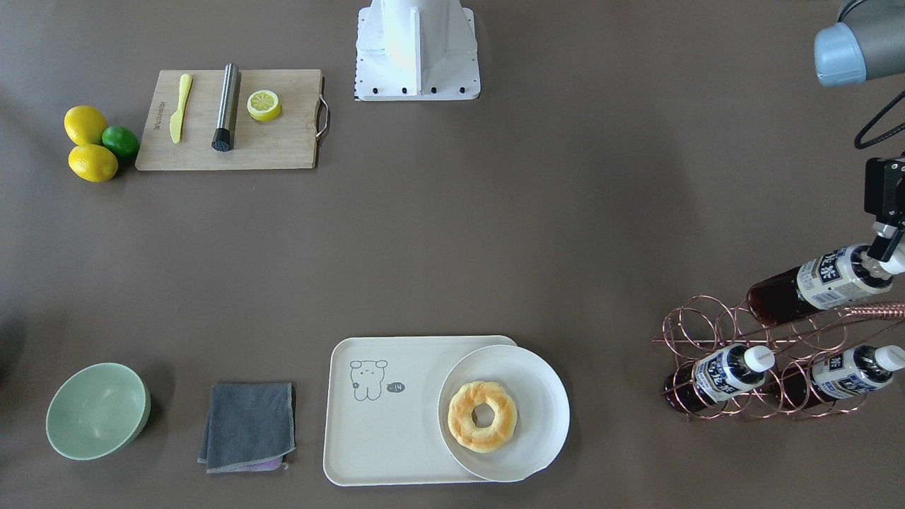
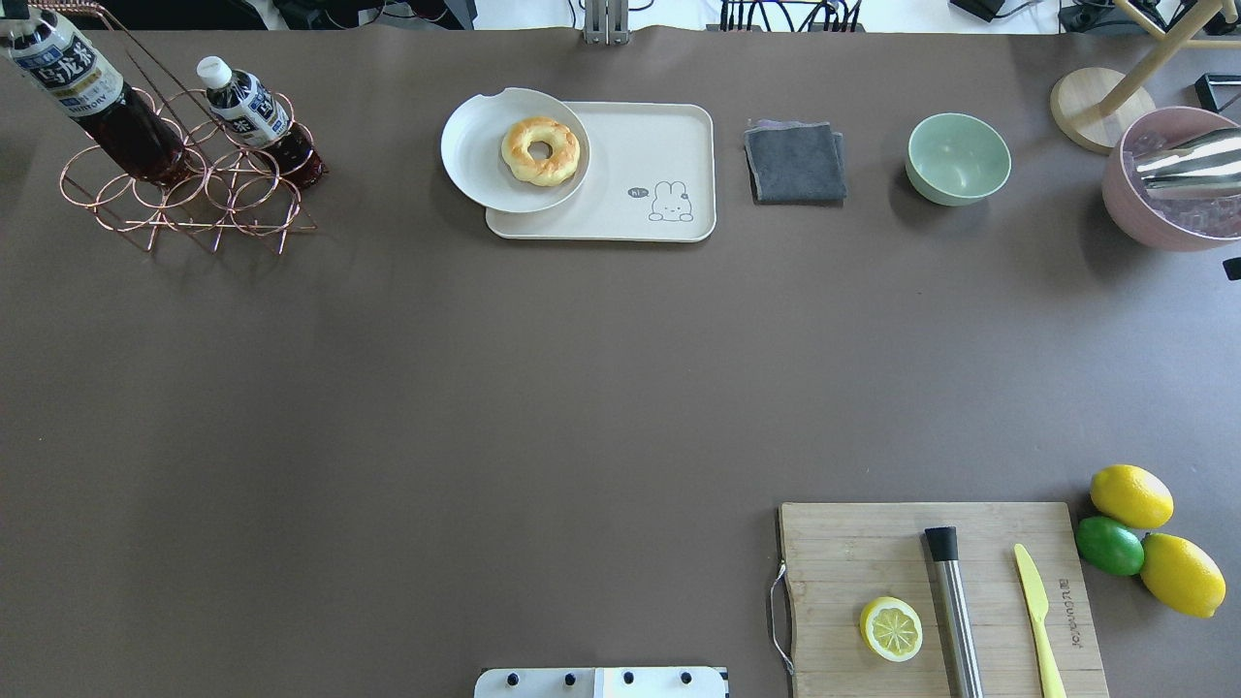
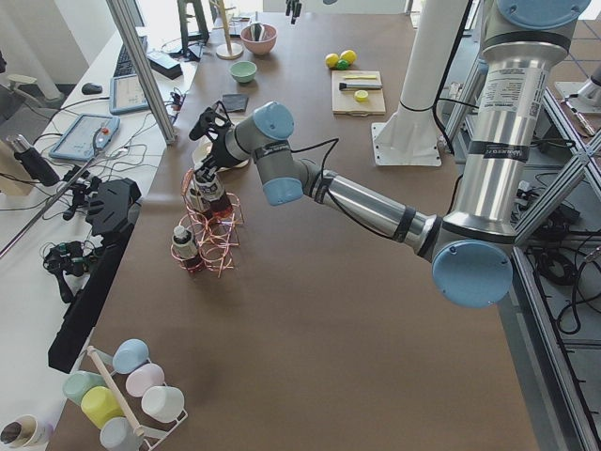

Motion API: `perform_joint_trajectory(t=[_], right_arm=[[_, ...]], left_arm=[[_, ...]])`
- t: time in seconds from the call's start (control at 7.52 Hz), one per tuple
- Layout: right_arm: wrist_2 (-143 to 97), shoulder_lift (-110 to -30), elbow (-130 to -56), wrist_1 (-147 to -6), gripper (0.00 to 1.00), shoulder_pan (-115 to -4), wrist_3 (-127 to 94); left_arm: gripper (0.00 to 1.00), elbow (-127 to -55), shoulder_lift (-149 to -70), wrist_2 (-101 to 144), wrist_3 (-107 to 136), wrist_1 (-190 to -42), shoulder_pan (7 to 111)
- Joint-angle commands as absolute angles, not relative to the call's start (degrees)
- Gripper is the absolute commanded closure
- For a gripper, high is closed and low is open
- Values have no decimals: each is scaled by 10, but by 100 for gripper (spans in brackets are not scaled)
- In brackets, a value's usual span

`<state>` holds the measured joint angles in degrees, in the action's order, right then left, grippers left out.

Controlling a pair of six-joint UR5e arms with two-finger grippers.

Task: Place tea on tray
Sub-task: 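Lift the tea bottle up out of the rack with the left gripper, then carry the bottle with the left gripper and set it down in front of the tray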

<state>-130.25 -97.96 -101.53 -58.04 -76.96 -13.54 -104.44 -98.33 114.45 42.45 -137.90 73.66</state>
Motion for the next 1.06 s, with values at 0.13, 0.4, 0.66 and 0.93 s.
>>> perform_joint_trajectory(t=[0.13,0.4,0.66,0.93], right_arm=[[-1303,-979,-1017,-580,0,-770,-134],[-1304,-976,-1022,-579,0,-769,-134],[-1306,-974,-1025,-579,0,-769,-134],[-1305,-973,-1025,-579,0,-769,-134]], left_arm=[[100,-1103,-1010,1179,426,-1366,725],[100,-1114,-1054,1008,425,-1364,524],[100,-1114,-1150,881,423,-1248,404],[100,-1092,-1214,747,422,-1193,287]])
